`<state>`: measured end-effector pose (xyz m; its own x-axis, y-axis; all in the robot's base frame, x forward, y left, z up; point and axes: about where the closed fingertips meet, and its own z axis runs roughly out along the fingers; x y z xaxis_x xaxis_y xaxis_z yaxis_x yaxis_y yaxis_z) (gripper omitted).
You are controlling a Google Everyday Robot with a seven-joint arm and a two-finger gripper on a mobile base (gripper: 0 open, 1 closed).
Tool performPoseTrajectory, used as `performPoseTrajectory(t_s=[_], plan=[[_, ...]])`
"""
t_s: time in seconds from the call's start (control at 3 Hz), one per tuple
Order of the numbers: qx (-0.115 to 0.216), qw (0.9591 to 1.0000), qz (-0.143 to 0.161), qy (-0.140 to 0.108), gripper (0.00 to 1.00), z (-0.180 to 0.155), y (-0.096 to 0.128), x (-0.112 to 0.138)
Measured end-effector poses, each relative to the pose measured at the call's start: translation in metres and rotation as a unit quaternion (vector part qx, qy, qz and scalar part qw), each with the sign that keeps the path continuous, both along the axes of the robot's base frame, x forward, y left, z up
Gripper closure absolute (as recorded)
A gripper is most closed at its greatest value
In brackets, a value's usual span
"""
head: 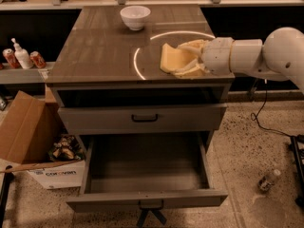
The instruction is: Pick sponge from middle drawer and place on counter
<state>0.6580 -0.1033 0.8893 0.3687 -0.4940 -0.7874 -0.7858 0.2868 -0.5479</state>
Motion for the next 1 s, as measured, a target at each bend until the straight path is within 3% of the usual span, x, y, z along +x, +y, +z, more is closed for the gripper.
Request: performPoseTrajectory(t_s=[0.33, 0.67, 1.0], plan=[[0.058, 0.9982, 0.009, 0.013, 0.97, 0.012, 0.012, 0.039], [0.092, 0.9953, 0.012, 0.028, 0.73, 0.014, 0.018, 0.058], [0.094, 0.9948, 0.010, 0.036, 0.51, 0.013, 0.023, 0.067]])
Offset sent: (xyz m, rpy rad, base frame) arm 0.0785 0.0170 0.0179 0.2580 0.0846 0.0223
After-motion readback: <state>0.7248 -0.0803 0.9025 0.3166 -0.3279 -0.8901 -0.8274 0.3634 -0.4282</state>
